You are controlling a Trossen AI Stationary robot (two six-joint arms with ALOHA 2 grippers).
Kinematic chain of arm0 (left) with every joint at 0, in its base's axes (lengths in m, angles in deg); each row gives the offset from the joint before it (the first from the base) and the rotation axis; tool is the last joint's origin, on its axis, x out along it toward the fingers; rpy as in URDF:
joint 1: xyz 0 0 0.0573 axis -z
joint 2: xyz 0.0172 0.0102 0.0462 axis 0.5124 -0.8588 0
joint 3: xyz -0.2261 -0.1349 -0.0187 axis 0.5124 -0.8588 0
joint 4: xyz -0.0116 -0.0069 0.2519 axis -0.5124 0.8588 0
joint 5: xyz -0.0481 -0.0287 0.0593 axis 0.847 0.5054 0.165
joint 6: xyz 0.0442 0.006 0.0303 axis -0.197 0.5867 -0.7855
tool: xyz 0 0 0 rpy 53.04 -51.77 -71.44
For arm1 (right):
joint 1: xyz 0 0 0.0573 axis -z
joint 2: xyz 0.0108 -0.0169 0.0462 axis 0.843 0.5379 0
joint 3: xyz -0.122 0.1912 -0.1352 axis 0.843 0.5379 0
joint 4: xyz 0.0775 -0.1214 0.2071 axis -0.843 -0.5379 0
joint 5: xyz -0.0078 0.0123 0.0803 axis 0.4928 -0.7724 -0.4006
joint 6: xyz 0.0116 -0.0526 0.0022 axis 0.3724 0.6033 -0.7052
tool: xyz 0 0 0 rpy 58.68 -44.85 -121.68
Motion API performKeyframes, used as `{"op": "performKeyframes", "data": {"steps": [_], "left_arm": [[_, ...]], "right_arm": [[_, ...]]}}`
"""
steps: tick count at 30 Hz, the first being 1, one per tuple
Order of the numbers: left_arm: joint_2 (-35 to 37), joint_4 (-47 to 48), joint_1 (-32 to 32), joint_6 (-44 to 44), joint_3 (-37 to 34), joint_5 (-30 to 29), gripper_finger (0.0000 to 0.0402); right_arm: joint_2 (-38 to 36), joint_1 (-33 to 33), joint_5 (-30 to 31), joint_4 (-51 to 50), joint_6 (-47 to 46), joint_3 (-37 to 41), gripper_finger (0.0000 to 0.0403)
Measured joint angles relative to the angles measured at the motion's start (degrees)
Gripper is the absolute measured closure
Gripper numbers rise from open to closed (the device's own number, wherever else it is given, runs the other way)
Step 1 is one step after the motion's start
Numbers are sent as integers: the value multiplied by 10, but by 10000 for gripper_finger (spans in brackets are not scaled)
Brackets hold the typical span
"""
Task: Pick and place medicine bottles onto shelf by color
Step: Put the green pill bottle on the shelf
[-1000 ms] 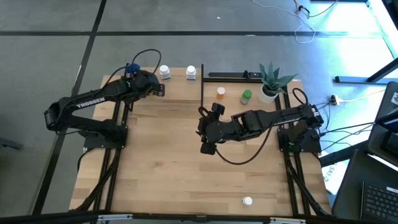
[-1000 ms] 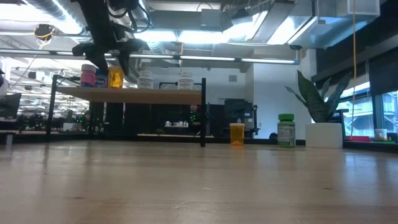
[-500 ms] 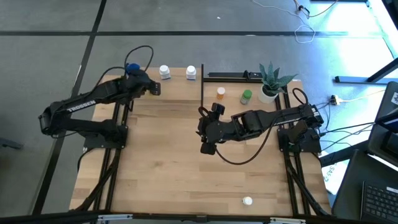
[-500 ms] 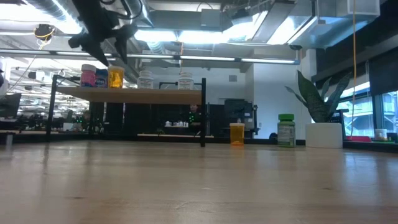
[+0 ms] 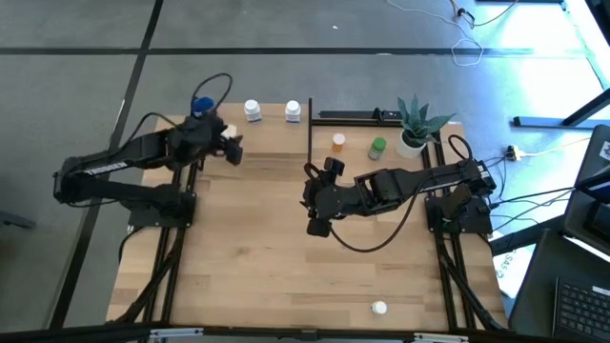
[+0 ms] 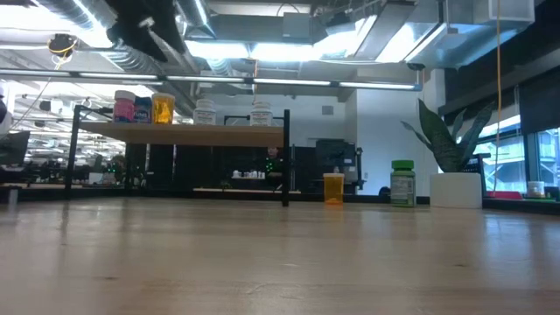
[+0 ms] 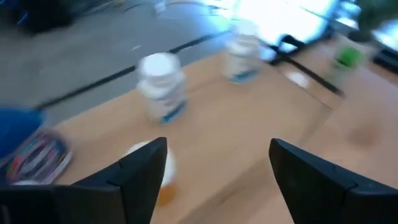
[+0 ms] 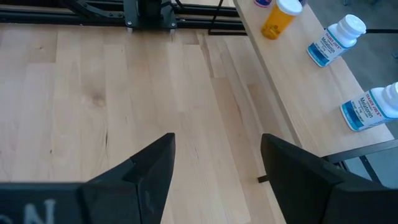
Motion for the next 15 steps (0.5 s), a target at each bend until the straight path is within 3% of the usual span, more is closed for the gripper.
{"op": "performKeyframes", "data": {"steps": [10, 15], "left_arm": [[-12, -1, 163, -196, 0, 30, 125], [-18, 1, 223, -221, 0, 29, 125]], "right_arm": [[0, 0, 0, 1, 0, 0, 163], [0, 0, 0, 3, 0, 0, 163]]}}
